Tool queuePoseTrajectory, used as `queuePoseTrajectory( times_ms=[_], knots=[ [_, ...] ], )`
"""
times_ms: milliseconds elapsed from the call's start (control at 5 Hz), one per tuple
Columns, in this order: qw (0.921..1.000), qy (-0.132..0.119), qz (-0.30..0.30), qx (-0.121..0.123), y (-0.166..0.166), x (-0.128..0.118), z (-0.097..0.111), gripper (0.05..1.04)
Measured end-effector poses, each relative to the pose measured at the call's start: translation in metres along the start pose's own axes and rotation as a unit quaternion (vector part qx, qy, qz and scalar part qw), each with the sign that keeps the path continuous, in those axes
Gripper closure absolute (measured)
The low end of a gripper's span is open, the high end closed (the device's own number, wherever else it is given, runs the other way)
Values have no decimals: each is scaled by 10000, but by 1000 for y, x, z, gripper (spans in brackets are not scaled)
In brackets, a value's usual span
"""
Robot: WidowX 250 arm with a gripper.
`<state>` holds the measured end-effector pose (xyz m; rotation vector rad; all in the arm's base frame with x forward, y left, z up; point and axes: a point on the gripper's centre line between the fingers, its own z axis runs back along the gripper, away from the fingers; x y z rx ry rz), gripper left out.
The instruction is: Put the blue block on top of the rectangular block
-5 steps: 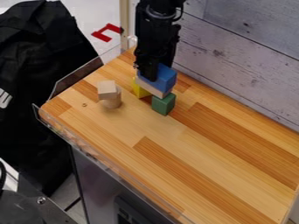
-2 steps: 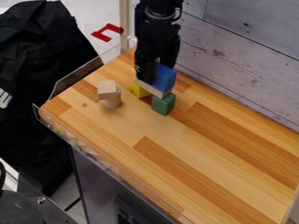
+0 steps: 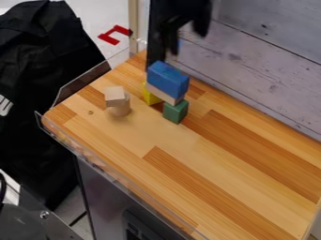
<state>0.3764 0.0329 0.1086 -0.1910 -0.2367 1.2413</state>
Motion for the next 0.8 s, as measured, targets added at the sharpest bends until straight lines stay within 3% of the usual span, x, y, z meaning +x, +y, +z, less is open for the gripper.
queuePoseTrajectory(
  times_ms=[200, 400, 600, 800],
  knots=[
    [9920, 416, -1188, 65, -22, -27, 28, 83],
    [9630, 1413, -2167, 757, 8, -58, 32, 83],
    [9120, 2041, -3200, 1557, 55, -79, 36, 83],
    [8449, 2587, -4373, 1673, 96, -87, 30, 83]
  ],
)
